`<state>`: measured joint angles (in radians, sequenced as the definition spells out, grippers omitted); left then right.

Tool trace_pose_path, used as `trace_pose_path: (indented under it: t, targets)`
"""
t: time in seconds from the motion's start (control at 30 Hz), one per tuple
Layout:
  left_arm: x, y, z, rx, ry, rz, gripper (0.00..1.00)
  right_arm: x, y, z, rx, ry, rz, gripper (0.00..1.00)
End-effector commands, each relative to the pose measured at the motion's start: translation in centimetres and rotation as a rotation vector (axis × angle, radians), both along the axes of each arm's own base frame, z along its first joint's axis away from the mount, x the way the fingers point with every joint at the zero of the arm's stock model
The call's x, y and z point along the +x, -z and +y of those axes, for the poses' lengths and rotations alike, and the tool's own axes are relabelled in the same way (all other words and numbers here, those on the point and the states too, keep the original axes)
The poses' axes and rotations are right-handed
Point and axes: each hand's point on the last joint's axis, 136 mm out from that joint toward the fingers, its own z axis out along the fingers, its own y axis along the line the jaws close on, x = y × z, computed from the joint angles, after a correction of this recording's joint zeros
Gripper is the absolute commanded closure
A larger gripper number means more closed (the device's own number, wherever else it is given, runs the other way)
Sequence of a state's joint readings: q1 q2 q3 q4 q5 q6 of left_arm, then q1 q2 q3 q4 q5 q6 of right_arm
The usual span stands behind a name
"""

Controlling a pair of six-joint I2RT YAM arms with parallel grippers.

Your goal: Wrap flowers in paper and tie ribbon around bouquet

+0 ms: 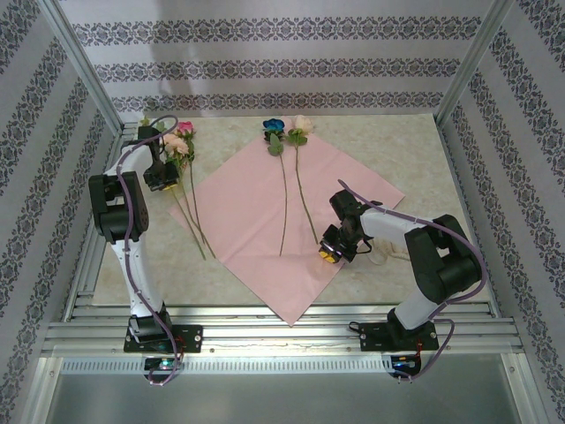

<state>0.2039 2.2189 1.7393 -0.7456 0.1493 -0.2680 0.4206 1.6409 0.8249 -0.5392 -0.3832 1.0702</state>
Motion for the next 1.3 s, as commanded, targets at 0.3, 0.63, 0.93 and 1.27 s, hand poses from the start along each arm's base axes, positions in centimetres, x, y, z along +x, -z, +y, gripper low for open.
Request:
trace_pose_path:
  t: [0.3, 0.63, 0.93, 1.27]
  targets:
    - [-2.1, -12.6, -0.7, 0.257, 0.037, -0.182, 1.00, -2.6, 3.7, -1.8, -0.107, -0.025, 0.105, 0.86]
    - [0.7, -20.4, -22.1, -0.334, 0.295, -0.519, 1.00, -2.4, 3.9, -1.6, -0.102, -0.027, 0.101, 0.86]
    - [4.9, -17.5, -38.2, -0.667, 0.500, -0.543, 1.00, -2.0, 3.8, -1.5, -0.098, -0.022, 0.088, 0.86]
    - [9.1, -9.4, -41.6, -0.578, 0.493, -0.419, 1.00, -2.2, 4.0, -1.5, -0.096, -0.011, 0.089, 0.86]
